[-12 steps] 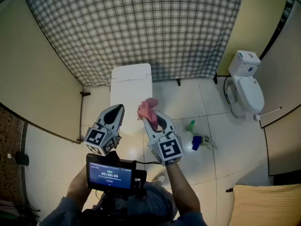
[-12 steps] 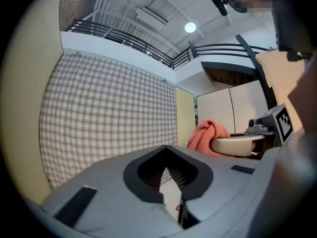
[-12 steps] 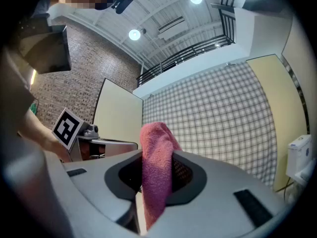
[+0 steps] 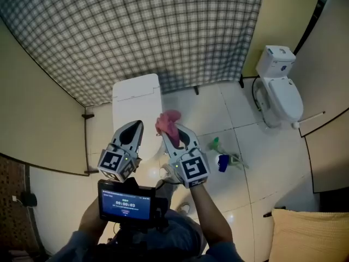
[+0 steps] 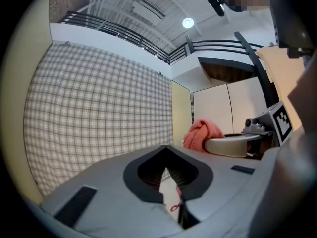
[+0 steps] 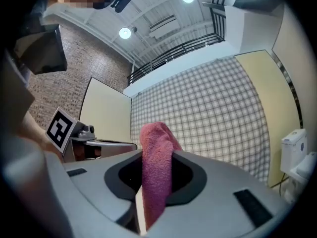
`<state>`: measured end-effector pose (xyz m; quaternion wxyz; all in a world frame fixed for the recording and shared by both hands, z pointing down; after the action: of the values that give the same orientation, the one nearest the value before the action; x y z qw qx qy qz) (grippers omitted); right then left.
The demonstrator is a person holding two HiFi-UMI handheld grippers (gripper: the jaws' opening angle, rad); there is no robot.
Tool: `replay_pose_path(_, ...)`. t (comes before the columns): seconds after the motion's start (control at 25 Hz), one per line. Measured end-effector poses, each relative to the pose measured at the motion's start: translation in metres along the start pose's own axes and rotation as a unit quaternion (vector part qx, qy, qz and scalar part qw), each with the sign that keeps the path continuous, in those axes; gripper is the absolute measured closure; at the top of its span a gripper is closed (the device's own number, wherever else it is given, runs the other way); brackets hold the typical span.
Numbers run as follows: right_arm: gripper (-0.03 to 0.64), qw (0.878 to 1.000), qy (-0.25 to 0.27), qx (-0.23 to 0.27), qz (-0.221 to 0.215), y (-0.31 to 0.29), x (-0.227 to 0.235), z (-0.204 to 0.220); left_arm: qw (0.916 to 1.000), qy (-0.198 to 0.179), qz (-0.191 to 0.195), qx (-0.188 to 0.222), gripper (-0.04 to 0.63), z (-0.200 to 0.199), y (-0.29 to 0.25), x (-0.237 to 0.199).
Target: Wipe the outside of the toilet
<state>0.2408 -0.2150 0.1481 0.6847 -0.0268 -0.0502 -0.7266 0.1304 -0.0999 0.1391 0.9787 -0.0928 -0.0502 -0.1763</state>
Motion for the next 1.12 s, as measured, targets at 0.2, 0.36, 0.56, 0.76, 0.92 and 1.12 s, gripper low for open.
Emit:
replay_pose_path(0.2, 0.534, 1.000, -0.002, -0.012, 0.004, -0.060, 0.041, 0.002, 0.9997, 0.022, -0.003, 0.009, 0.583, -0.001, -0.064, -0.040)
replay_pose_path(0.36, 0.534, 0.999, -0.006, -0.034, 0.005, -0.101, 0.065, 0.008, 0.9991, 0.042, -0.007, 0.004, 0.583, 0.009, -0.103, -0.070)
replay_pose_path(0.56, 0.534, 0.998, -0.012, -0.060, -0.014, -0.163, 0.117, 0.027, 0.9991, 0.040, -0.014, 0.003, 0.583, 0.004, -0.174, -0.096)
replay_pose_path(0.76, 0.534, 0.996, -0.060, -0.056, -0.041, -0.215, 0.188, 0.052, 0.9984, 0.032, -0.031, -0.035, 0.583, 0.010, -0.260, -0.109)
replay_pose_path(0.92, 0.534, 0.992, -0.112, -0.041, -0.045, -0.275, 0.254, 0.032, 0.9962, 0.018, -0.055, -0.066, 0.583, -0.027, -0.327, -0.143)
replay_pose_path(1.12, 0.534, 0.969, -0.221, -0.101, -0.047, -0.326, 0.233, -0.001, 0.9843, 0.045, -0.076, -0.153, 0.583, -0.070, -0.325, -0.203)
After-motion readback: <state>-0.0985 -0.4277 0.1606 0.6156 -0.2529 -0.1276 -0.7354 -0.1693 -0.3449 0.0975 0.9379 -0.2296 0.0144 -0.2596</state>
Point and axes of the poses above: the fingertips, and each gripper's own axes: y backward along the fingers, x to its right, z out of its underside, the point moved 6 cm from there along y, backward along the fingers, and after that the axes turned 6 degrees about -x, right-handed, at the moved point
